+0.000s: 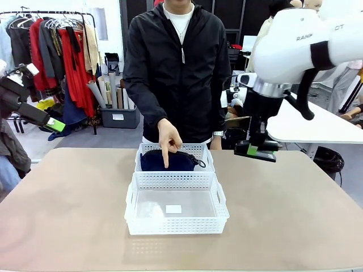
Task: Distribute items into two baskets.
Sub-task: Place the picked Stapler into the Organizing basket as instructed by the person.
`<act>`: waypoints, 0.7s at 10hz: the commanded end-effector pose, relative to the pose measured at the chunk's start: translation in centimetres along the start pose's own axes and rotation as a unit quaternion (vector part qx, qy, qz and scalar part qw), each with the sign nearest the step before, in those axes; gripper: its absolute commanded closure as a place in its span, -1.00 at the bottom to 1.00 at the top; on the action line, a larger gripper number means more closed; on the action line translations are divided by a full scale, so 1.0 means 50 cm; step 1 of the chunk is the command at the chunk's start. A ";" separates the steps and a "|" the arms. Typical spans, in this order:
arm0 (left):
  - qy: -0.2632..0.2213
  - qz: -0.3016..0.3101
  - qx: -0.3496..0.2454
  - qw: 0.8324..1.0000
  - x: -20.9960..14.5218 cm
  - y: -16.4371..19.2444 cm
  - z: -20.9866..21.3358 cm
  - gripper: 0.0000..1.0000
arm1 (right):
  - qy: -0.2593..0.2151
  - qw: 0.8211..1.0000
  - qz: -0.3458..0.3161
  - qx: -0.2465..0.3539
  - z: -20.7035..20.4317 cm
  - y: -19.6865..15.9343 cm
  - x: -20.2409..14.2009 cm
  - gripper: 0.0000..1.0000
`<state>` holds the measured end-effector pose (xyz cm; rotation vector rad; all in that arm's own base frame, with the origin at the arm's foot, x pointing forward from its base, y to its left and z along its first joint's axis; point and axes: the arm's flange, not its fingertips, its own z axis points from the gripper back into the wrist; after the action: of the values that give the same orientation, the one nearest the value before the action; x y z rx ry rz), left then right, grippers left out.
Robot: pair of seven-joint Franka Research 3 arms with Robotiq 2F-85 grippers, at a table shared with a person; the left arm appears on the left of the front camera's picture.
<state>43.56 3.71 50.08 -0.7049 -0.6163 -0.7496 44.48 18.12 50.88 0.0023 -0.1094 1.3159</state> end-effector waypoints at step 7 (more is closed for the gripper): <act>0.006 -0.002 0.002 1.000 -0.003 -0.004 0.002 -1.00 | -0.014 0.992 0.124 0.008 -0.050 0.093 0.141 1.00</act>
<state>43.56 3.71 50.08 -0.7049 -0.6163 -0.7496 41.78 26.01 48.82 0.0008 -0.0942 1.5260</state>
